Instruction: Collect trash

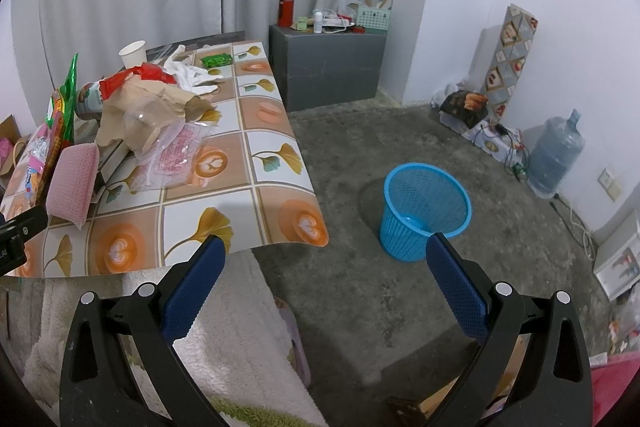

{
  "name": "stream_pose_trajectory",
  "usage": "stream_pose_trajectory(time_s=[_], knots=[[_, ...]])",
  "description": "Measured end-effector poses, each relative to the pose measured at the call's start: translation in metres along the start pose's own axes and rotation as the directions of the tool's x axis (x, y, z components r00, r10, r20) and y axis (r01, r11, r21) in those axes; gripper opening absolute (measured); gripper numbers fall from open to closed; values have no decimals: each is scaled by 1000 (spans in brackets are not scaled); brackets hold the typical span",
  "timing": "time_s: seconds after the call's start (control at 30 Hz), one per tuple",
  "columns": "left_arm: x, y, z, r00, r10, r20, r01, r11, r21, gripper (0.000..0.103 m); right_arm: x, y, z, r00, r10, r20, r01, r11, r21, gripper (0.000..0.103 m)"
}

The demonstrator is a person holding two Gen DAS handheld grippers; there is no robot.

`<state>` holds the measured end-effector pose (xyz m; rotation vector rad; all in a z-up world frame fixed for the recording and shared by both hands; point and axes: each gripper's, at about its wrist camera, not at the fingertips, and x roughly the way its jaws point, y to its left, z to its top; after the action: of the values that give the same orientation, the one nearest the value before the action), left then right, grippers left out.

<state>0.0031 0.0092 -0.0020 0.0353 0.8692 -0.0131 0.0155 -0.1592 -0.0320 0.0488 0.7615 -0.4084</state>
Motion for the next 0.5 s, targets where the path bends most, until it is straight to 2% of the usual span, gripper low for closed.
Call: stream_pose_trajectory(time_s=[0.17, 0.43, 0.5], knots=[[0, -1, 0, 1000, 1, 1, -1, 1000, -1, 97, 0, -8, 0, 1000, 2, 3, -2, 1000, -1, 96], [0, -1, 0, 1000, 1, -1, -1, 1000, -1, 97, -2, 5, 1, 1000, -2, 5, 2, 1000, 1, 96], [0, 0, 0, 1000, 1, -1, -1, 1000, -1, 97, 2, -6, 0, 1000, 2, 2, -2, 1000, 1, 96]])
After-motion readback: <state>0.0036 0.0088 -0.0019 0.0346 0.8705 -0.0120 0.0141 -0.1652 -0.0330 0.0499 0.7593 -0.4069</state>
